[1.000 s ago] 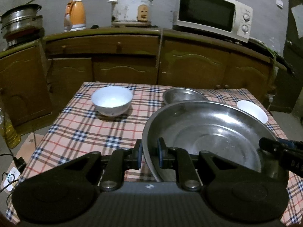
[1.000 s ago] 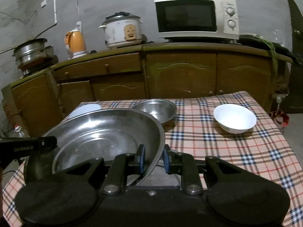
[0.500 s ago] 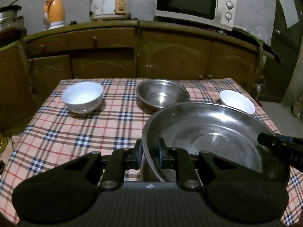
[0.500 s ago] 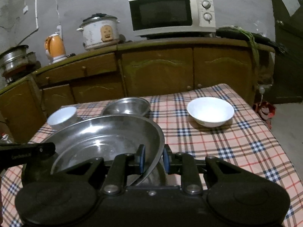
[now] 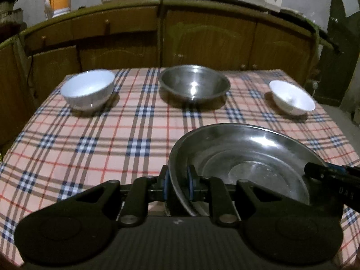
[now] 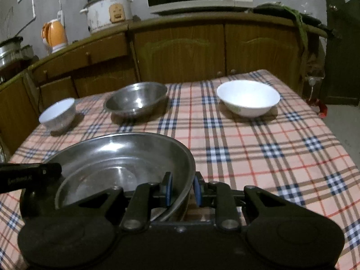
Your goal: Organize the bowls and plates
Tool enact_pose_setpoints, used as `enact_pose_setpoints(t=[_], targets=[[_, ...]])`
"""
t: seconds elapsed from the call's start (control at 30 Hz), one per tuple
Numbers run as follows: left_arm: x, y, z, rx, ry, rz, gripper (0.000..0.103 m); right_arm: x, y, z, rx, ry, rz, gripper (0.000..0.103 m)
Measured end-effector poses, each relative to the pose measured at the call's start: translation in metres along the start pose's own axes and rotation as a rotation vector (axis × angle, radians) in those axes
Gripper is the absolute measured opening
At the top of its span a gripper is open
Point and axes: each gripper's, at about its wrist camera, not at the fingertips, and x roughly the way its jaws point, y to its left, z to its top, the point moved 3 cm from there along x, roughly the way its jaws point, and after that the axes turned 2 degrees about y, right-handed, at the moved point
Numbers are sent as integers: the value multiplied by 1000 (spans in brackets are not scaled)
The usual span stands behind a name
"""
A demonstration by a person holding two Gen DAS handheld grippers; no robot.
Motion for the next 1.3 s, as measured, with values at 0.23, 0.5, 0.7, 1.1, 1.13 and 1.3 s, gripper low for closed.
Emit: enact_pose_setpoints(t=[0.23,0.5,0.7,1.1,1.13,1.3], targets=[[10,3,-12,3,23,7,17,13,3,-15,-17,35,-4,27],[15,5,-21,14,5,9,19,13,10,-19,-71,14,-33,27],[17,8,-23,7,-14,9,20,13,16,-21,-112,12,-40,38],[9,22,-24,-46,-34,18,37,-18,9,-20,-96,-50,-1,52],[8,23,-25,-46,-35,17,38,-25,9,-21,-96,-55,26,52],[6,24,-26,-51,-34,10,41,-61,17,-36,-130,-56,130,52]])
